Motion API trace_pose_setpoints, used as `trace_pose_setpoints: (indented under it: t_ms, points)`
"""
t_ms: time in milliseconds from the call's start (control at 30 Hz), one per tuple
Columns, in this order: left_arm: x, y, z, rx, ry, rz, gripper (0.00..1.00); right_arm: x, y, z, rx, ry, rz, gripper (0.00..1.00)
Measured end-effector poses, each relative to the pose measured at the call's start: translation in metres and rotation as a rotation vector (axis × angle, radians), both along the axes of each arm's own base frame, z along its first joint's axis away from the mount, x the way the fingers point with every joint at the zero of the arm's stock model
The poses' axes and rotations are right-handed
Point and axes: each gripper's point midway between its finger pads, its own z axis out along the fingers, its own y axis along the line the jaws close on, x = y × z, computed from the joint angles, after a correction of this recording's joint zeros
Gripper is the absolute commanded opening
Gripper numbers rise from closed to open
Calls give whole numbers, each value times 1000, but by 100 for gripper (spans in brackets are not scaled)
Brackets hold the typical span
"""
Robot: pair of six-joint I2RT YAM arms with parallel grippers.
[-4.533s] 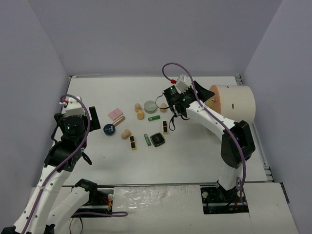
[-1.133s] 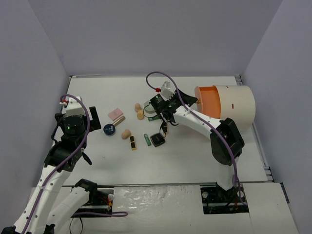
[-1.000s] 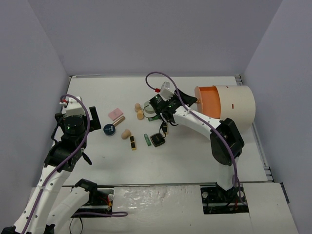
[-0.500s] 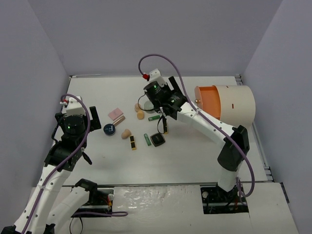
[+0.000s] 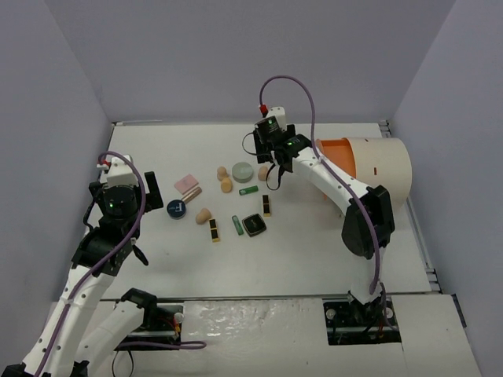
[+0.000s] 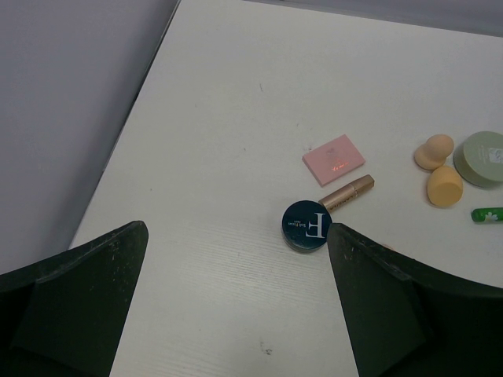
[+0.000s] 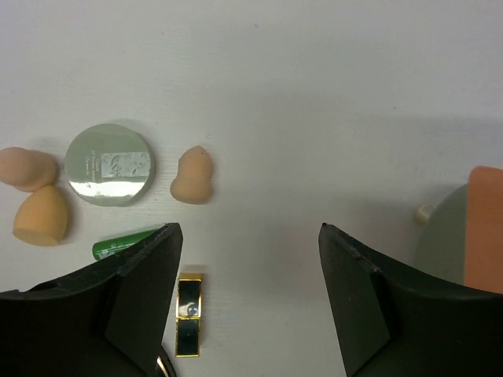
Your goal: Organize the makeup
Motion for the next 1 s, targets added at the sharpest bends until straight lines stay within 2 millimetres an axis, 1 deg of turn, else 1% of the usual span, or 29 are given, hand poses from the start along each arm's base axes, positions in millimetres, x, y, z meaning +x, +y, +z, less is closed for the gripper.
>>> trace_pose_setpoints:
  t_ms: [233, 400, 533, 700, 833, 1000]
  points:
    - [0, -1, 0, 0, 2, -2, 97, 10, 15, -55, 31, 78, -20, 60]
    - [1, -1, -1, -1, 3, -4, 97, 13, 21, -94, 42, 135, -38, 58]
    - [1, -1, -1, -1, 3, -6, 97, 17, 23, -108, 65, 152, -47, 56]
    - [1, -2, -1, -3, 4, -10, 97, 28, 28, -109, 121, 128, -48, 53]
    - [1, -2, -1, -3, 4, -10, 97, 34, 30, -114, 151, 123, -50, 50]
    - [1, -2, -1, -3, 4, -10, 97, 35, 29, -134, 152, 146, -53, 48]
